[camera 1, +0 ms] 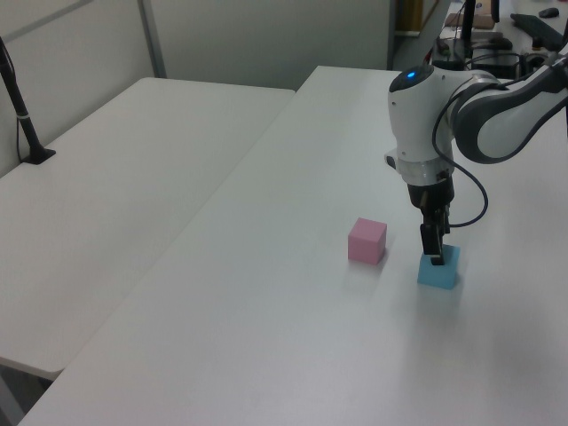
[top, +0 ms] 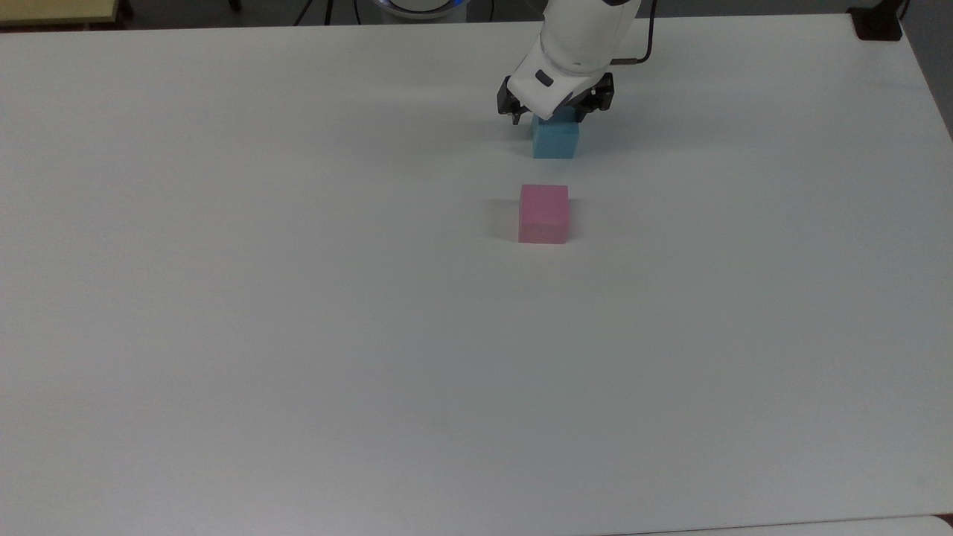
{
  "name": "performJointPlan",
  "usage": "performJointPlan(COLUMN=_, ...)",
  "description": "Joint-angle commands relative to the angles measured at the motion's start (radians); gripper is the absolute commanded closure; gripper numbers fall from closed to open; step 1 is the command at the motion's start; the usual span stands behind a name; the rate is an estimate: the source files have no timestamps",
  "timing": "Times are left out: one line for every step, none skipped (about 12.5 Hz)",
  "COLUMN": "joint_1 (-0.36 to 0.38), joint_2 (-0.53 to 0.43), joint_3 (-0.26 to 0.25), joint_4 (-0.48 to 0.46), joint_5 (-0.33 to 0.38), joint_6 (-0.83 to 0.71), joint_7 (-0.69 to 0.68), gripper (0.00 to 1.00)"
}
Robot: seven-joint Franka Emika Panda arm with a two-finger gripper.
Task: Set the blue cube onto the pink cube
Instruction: 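Close the gripper on the blue cube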
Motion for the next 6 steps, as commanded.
performJointPlan(joint_1=0.017, joint_2=0.003, joint_3=-0.005, joint_4=-0.006, joint_5=-0.004, joint_6=0.016, joint_7=0.027, gripper=0.11)
performJointPlan(joint_1=0.02, joint_2=0.011, joint_3=-0.003, joint_4=-0.006, joint_5=-0.003, joint_6=0.019, joint_7=0.029, gripper=0.26)
performJointPlan(joint_1=0.026, joint_2=0.022, joint_3=-0.002, joint_4=-0.006, joint_5=0.0, joint_6=0.021, joint_7=0.05, gripper=0.31)
performJointPlan(joint_1=0.029, joint_2=0.025, joint_3=0.001, joint_4=-0.003, joint_5=0.0, joint_6=0.024, joint_7=0.075, gripper=0.31)
performJointPlan(joint_1=0.029, joint_2=0.026, joint_3=0.003, joint_4=-0.001, joint_5=0.0, joint_6=0.037, joint_7=0.085, gripper=0.31)
performJointPlan(joint_1=0.029, joint_2=0.028, joint_3=0.003, joint_4=-0.001, joint_5=0.0, joint_6=0.056, joint_7=0.089, gripper=0.3)
